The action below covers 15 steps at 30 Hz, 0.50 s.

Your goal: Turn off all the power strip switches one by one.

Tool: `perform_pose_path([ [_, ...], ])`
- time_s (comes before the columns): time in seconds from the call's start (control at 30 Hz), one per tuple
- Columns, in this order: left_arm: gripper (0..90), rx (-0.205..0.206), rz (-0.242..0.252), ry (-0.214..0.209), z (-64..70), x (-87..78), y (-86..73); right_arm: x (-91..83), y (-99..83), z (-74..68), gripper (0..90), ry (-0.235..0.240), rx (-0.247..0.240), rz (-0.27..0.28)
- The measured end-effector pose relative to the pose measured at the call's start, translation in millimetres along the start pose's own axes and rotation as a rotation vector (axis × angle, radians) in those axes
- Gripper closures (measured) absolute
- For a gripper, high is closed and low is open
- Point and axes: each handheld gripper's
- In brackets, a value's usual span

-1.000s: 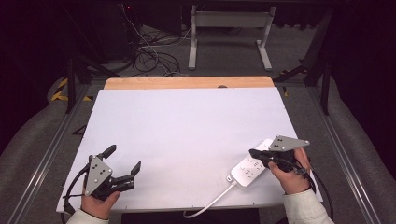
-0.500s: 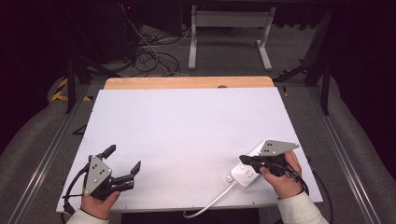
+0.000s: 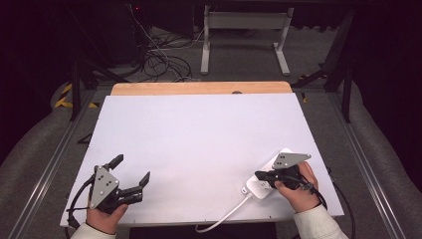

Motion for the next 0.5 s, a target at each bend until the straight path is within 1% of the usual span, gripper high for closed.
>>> perform_pose_path([
  [0.2,9.2,0.003,0.0,0.0,-0.2,0.1,0.0,3.8,-2.2,1.0,90.0,-0.002,0.0,-0.029],
  [0.5,9.2,0.004,0.0,0.0,-0.1,0.2,-0.1,6.1,-3.1,1.6,90.0,-0.011,0.002,-0.045],
])
Point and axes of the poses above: each handheld gripper's, and its own axes: x roughly forward along the jaws, y roughly out of its top, z roughly to its right, and after that the axes turned 1 degree about -z, right-handed
